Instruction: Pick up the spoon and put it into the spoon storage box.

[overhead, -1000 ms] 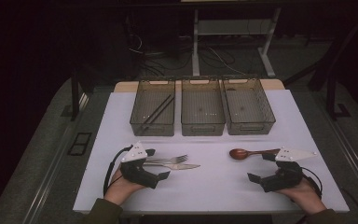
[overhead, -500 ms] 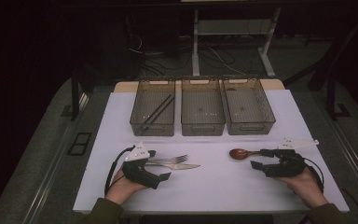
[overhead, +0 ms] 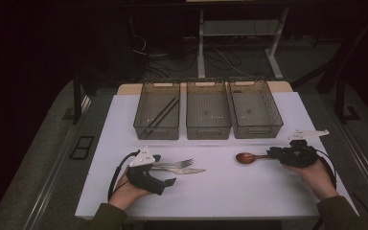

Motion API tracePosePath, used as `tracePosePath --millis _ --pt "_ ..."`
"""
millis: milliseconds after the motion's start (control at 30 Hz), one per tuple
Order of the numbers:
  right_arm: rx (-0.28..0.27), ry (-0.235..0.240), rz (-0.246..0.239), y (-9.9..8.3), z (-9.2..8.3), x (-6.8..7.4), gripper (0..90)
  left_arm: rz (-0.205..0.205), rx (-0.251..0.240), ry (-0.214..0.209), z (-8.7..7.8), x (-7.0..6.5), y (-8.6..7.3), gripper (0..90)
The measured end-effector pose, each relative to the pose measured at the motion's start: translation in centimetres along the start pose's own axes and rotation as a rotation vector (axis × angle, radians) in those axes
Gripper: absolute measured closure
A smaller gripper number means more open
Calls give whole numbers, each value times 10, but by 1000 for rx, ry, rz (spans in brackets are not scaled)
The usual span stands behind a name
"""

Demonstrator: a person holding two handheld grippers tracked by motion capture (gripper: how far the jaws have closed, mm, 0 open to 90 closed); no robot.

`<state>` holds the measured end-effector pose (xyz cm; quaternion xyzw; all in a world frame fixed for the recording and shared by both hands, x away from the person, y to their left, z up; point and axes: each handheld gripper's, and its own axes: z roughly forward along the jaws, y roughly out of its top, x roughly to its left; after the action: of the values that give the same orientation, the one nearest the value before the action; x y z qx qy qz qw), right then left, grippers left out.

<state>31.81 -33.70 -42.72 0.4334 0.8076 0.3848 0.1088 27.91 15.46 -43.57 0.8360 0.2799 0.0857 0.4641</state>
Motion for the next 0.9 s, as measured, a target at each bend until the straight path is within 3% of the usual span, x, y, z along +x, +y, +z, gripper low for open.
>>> tracePosePath --millis 200,433,900 --pt "31 -25 17 2 7 -16 879 2 4 -3 0 0 0 0" --pt "57 -41 29 2 15 -28 887 1 5 -6 1 0 0 0" --pt "117 -43 4 -2 20 -26 887 4 11 -8 1 0 0 0"
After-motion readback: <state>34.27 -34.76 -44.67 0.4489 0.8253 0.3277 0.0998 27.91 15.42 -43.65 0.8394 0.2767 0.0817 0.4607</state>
